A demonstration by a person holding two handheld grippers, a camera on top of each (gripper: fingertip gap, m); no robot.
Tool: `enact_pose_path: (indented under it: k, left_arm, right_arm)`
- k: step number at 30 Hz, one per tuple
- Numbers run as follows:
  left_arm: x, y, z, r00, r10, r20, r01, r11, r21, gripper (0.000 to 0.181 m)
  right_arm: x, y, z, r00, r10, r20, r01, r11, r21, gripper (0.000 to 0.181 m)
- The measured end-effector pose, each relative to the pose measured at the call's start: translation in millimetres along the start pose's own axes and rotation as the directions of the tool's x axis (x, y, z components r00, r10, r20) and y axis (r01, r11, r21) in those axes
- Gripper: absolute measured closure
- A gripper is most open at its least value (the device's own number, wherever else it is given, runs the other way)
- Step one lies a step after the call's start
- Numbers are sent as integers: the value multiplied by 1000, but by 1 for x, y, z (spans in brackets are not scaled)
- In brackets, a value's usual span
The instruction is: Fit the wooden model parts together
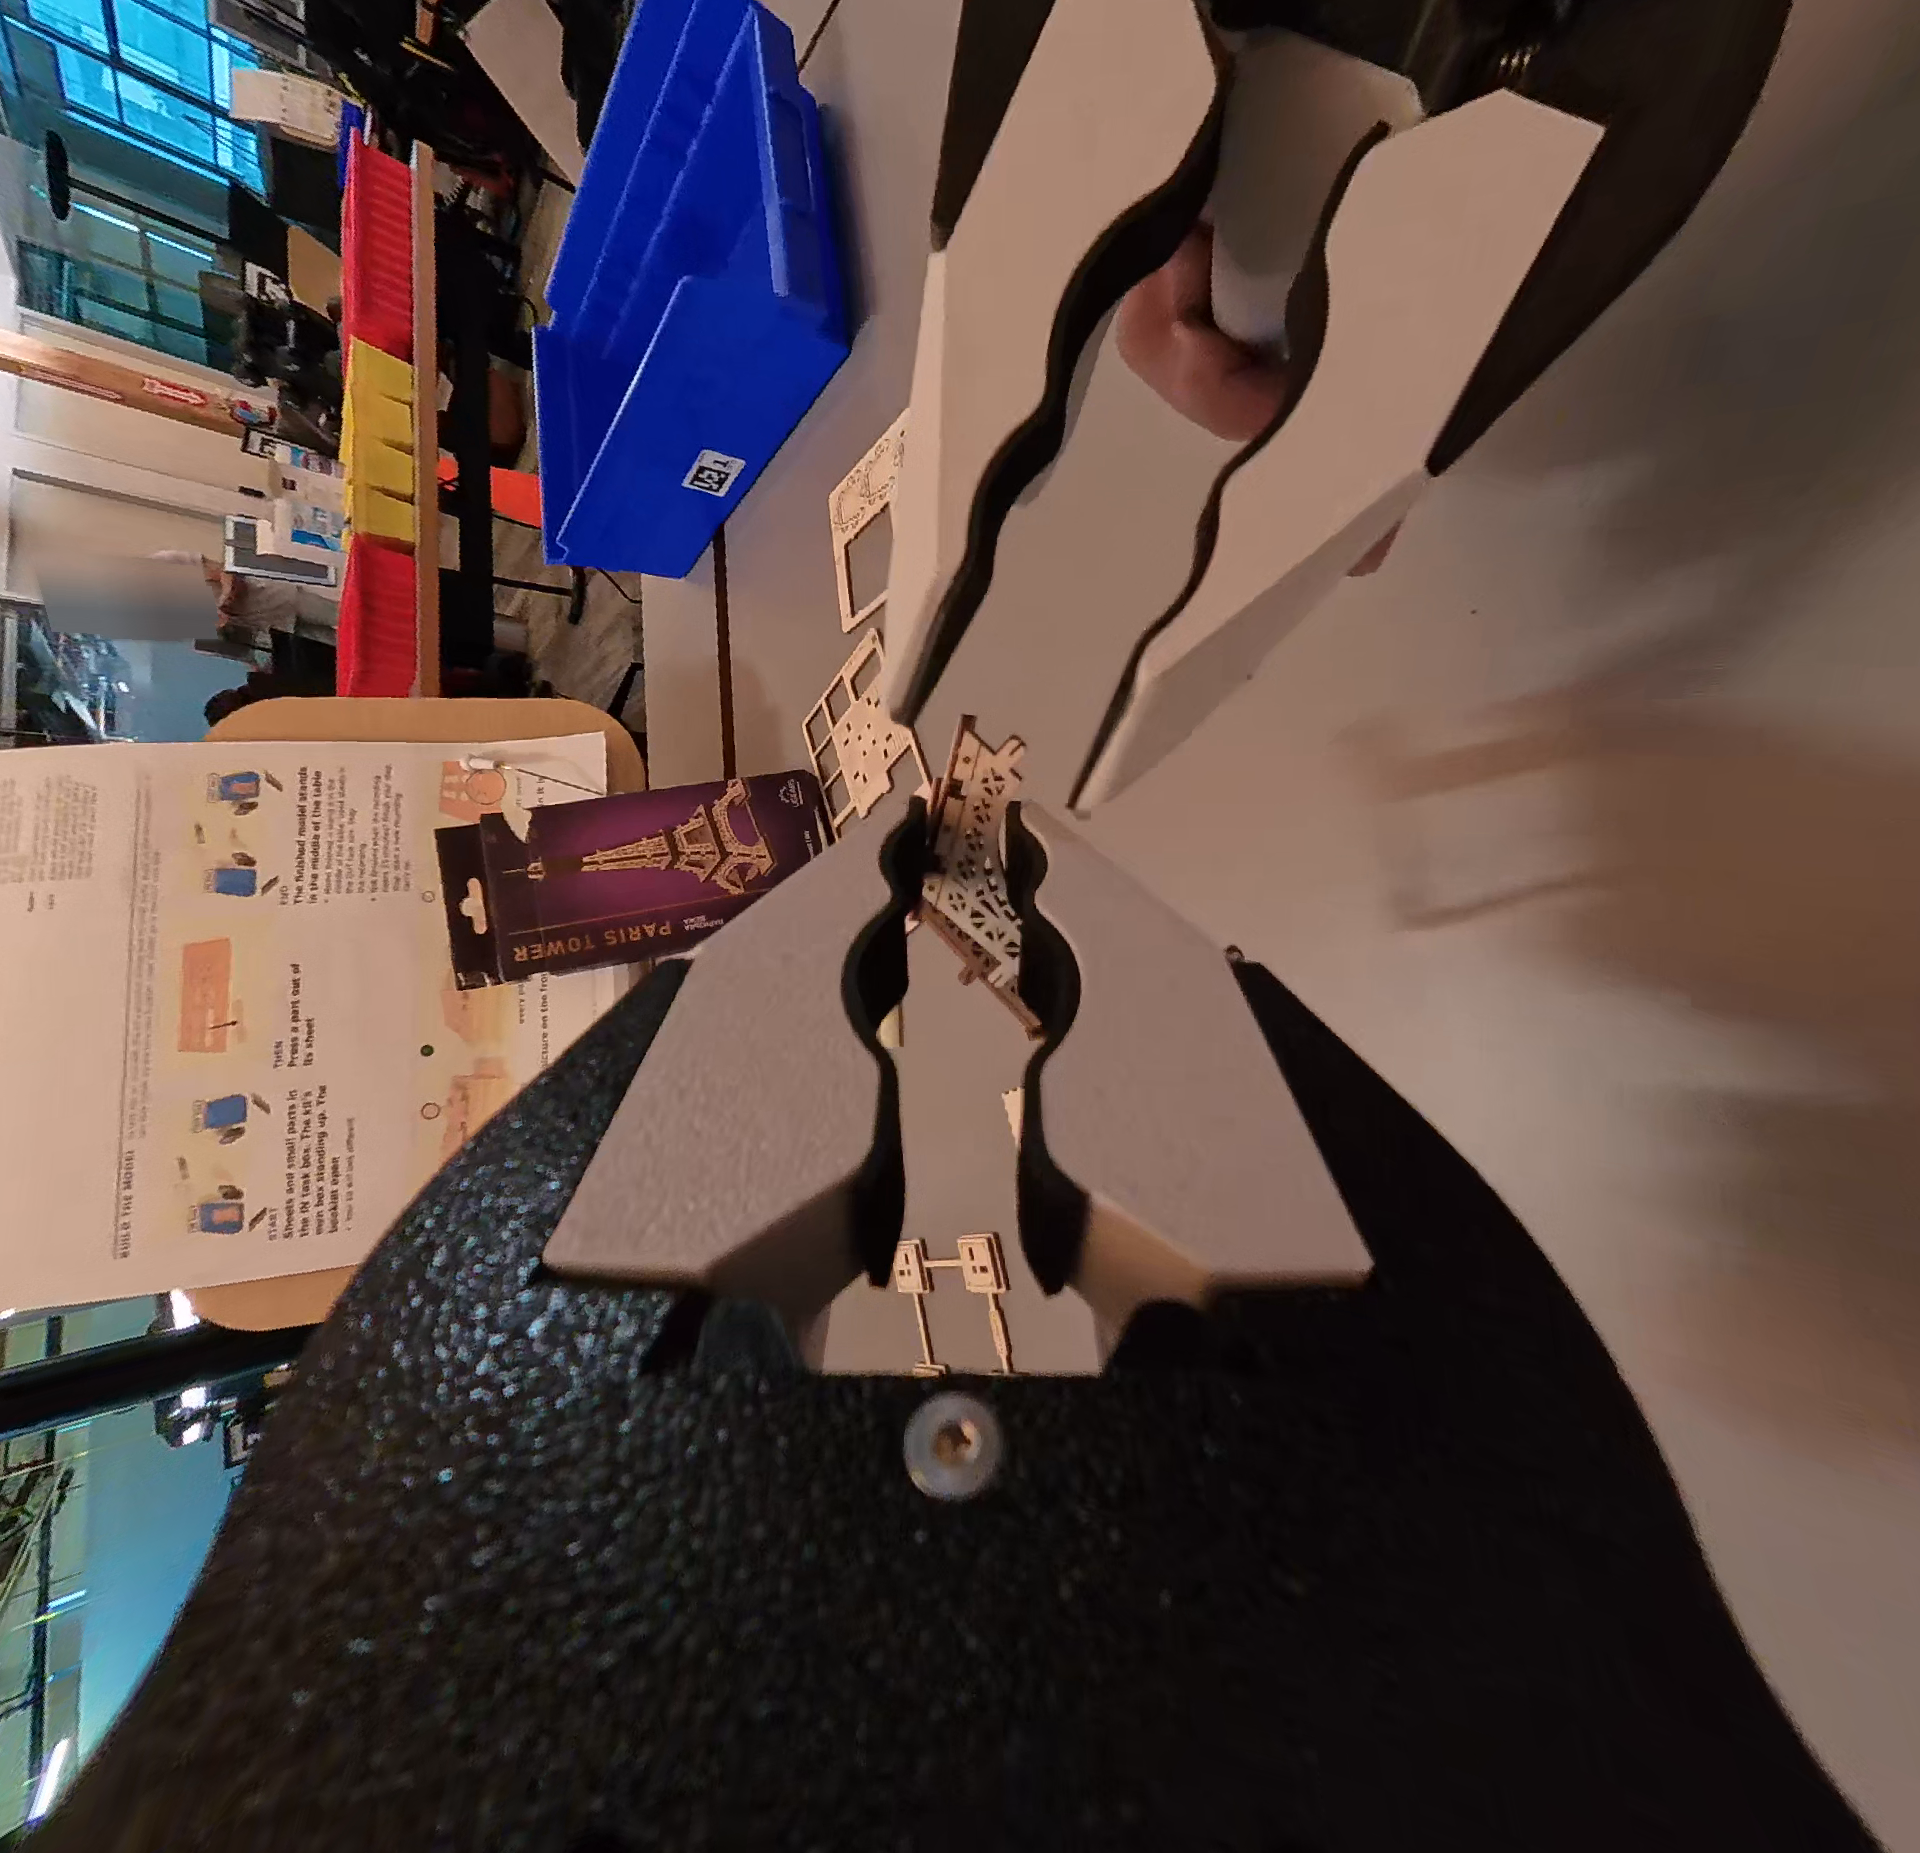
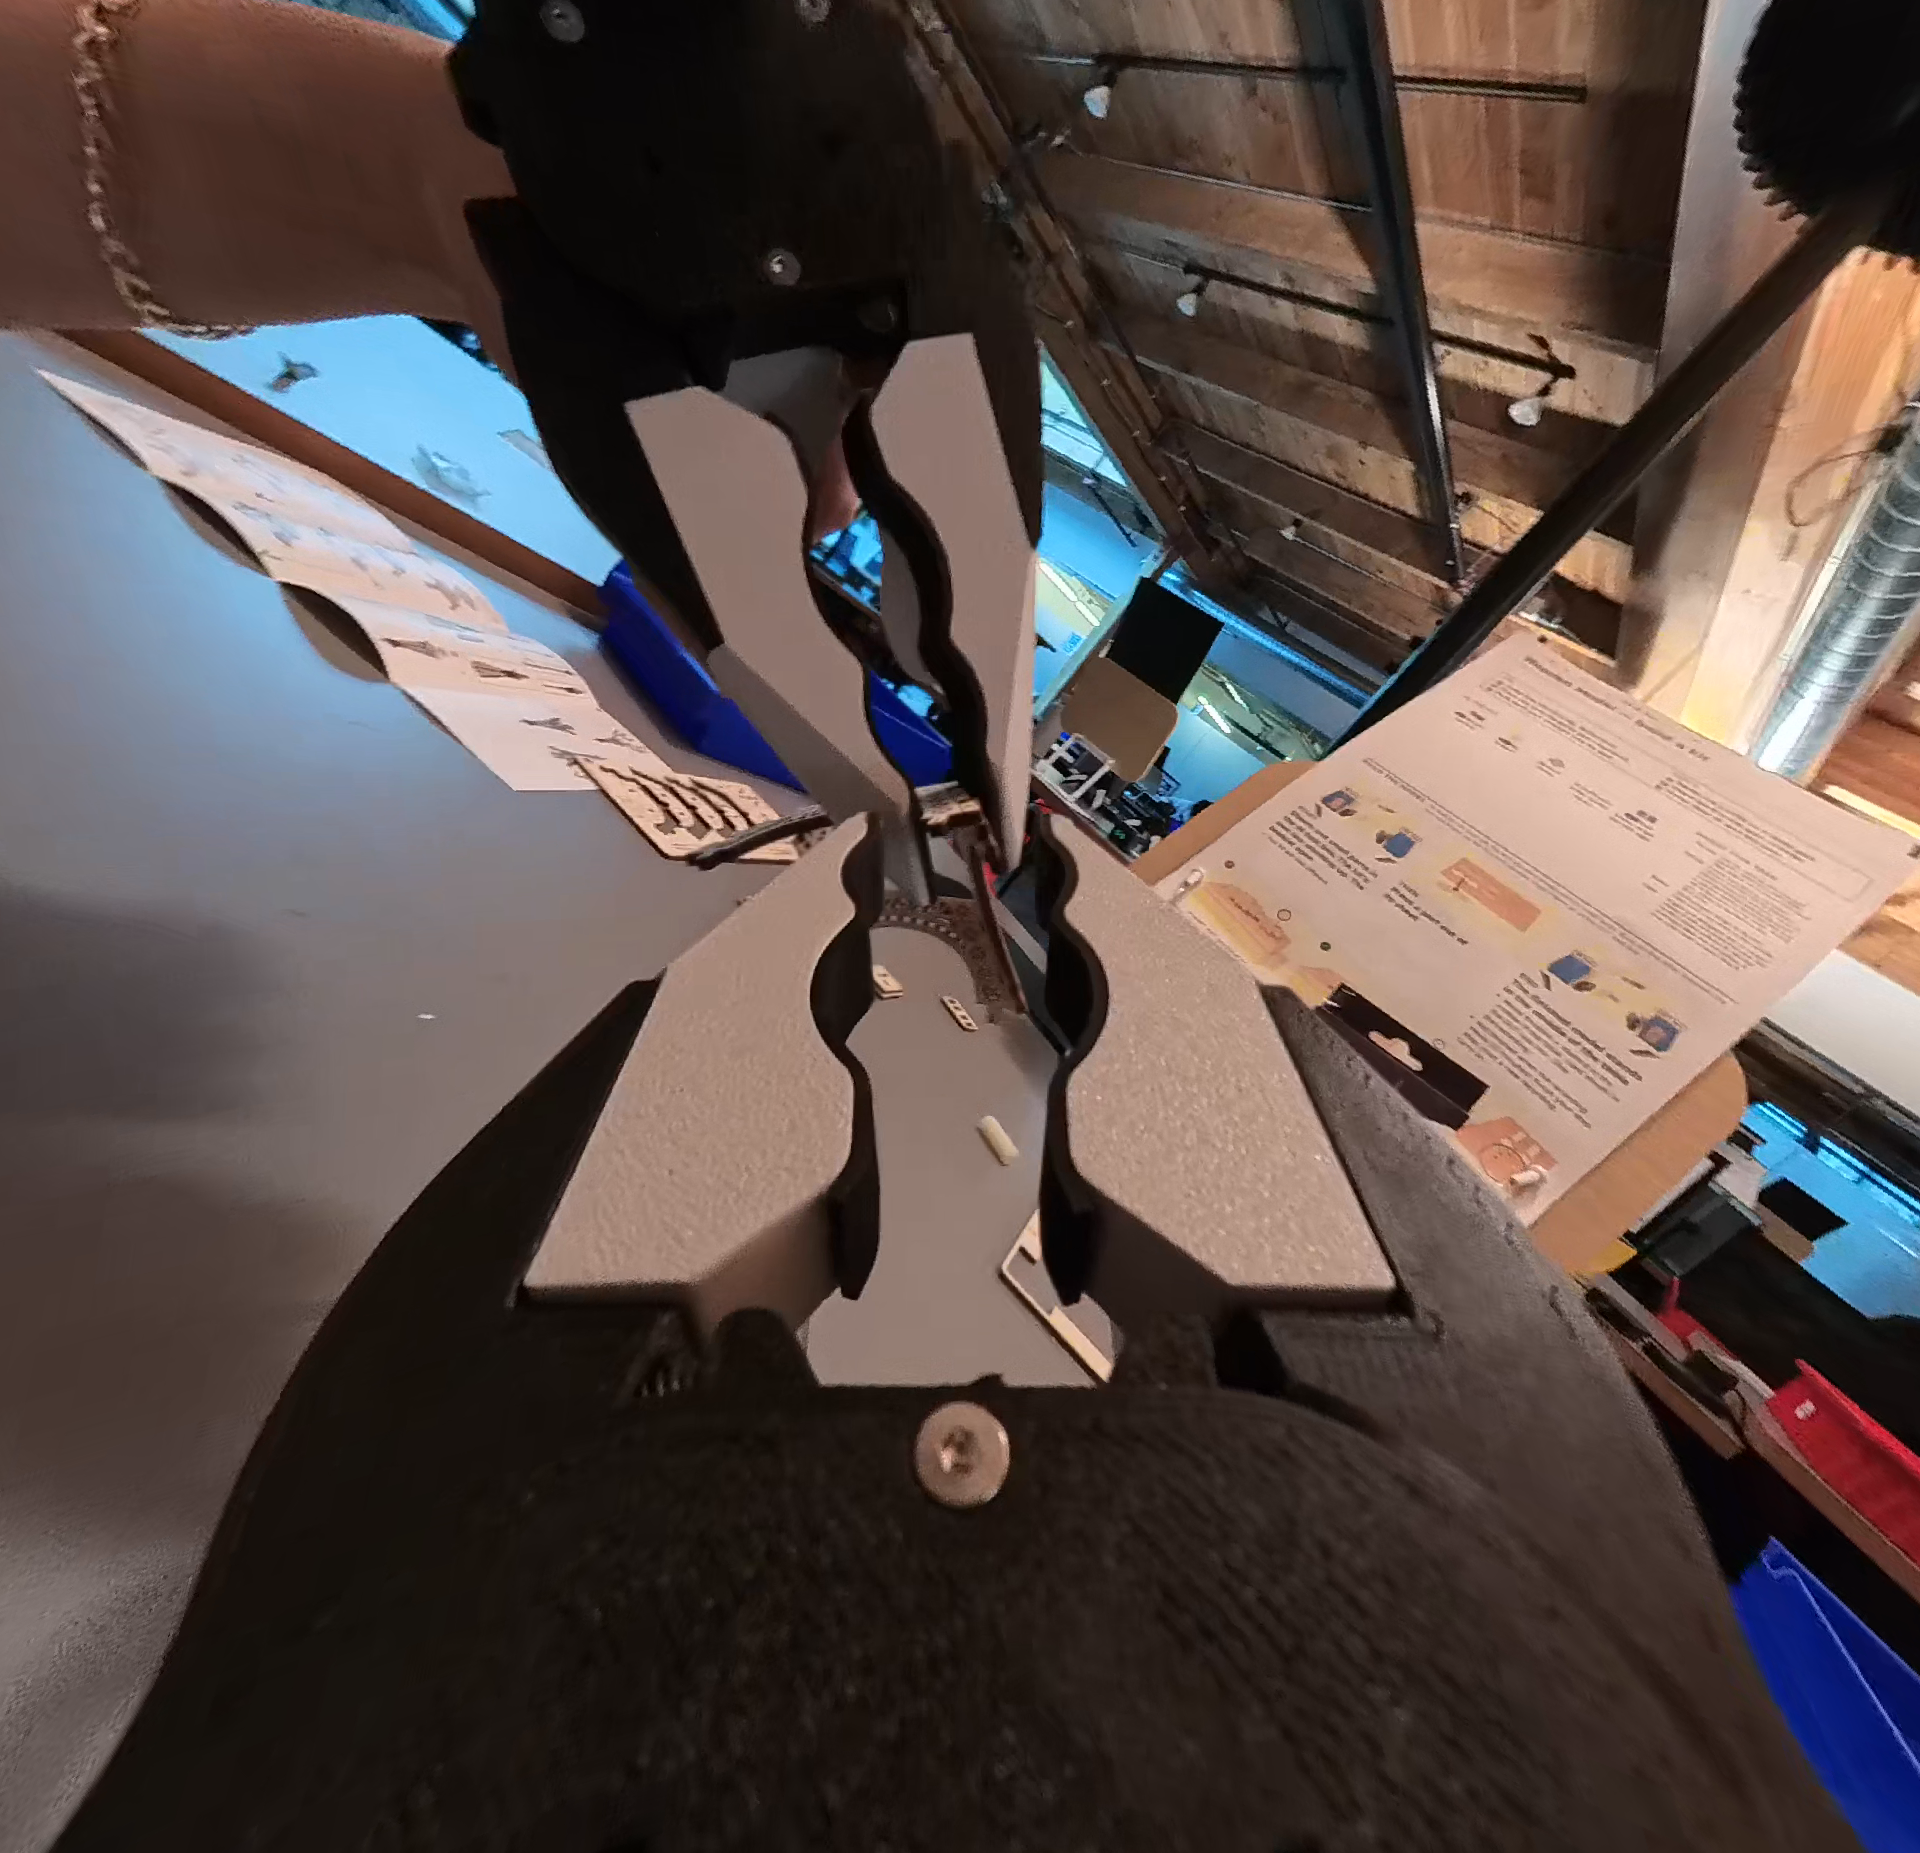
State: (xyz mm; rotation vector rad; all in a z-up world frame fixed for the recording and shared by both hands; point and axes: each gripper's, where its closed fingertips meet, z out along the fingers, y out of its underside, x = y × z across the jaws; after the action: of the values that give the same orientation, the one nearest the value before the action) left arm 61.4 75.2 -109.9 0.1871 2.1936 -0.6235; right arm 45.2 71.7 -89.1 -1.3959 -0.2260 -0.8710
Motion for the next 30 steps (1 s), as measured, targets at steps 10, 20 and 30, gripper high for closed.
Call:
enact_pose_path:
  k: [10, 20, 30]
  left_arm:
    - [-3, -5, -6, 999, 40, 35, -39, 999, -29, 169]
    - [-1, -5, -5, 995, 96, 38, -93, 993, -76, 169]
    - [4, -3, -5, 999, 31, -19, -31, 999, -14, 161]
  right_arm:
    - [-2, -11, -4, 996, -92, -21, 92, 996, 9, 162]
    - [-2, -8, -2, 995, -97, 18, 97, 995, 8, 171]
    - [2, -2, -2, 995, -102, 16, 102, 995, 5, 171]
